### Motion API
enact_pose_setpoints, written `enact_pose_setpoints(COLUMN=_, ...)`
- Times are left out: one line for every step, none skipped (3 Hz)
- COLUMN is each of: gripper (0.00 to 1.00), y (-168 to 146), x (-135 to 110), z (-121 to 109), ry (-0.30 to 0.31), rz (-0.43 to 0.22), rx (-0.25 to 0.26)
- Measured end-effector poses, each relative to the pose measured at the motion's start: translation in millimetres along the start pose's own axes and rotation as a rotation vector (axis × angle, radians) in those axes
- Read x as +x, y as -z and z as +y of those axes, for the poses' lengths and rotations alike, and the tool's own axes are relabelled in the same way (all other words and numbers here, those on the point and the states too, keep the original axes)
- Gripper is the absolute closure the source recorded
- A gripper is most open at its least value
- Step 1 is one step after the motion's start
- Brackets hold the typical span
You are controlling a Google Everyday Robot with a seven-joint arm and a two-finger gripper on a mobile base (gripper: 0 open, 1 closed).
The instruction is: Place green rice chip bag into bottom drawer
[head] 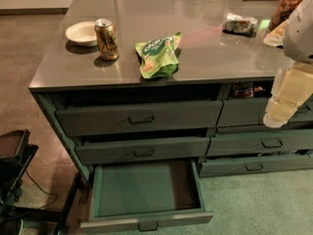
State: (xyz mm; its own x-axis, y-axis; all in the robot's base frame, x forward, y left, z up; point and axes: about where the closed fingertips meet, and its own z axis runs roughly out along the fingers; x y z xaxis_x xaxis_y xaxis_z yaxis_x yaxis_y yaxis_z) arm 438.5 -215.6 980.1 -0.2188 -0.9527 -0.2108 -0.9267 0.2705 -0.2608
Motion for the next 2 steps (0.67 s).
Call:
enact_pose_setpoints(gripper=0.0, y=0, x=0, z=0, ry=0.0, rz=0.0, rx=0.0)
enact_pose_setpoints(gripper=0.0, y=-2, x=-7, z=-11, ry=0.052, rz=-0.028, rx=0.067)
